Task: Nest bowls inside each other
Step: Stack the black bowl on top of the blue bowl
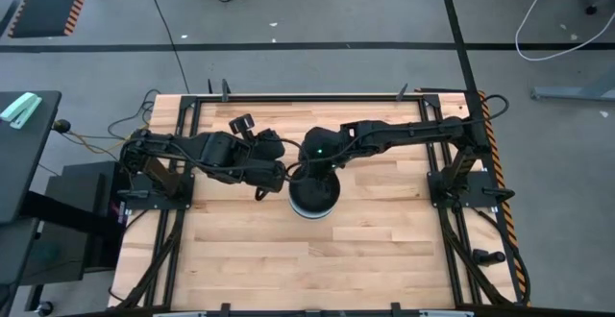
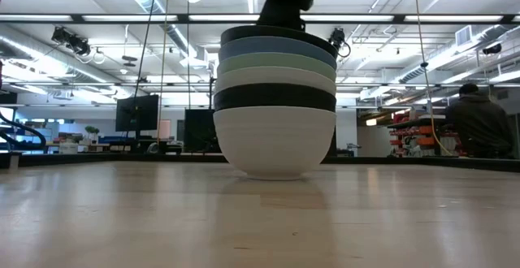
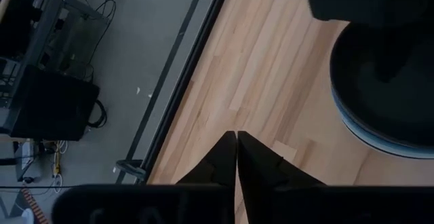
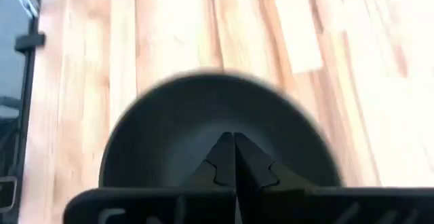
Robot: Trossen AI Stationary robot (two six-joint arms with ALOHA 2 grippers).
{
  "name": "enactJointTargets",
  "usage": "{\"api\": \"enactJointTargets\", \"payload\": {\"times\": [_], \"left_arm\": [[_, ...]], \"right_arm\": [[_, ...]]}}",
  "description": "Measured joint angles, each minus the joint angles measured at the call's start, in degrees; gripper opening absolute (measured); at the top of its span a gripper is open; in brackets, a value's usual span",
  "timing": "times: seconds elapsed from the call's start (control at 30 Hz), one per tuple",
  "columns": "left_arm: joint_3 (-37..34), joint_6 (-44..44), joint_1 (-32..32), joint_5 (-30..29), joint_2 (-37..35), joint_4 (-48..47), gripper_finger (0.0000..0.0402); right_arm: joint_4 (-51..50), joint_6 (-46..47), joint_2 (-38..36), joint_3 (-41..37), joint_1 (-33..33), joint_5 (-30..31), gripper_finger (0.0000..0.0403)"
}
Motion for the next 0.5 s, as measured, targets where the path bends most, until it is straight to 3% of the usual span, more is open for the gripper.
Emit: {"api": "enactJointTargets", "payload": {"times": [0.5], "left_arm": [[0.0,0.5,3.9,0.0,0.0,-0.1,0.0011]], "right_arm": [[7.7,-4.1,0.9,0.0,-2.7,-2.1,0.0000]]}}
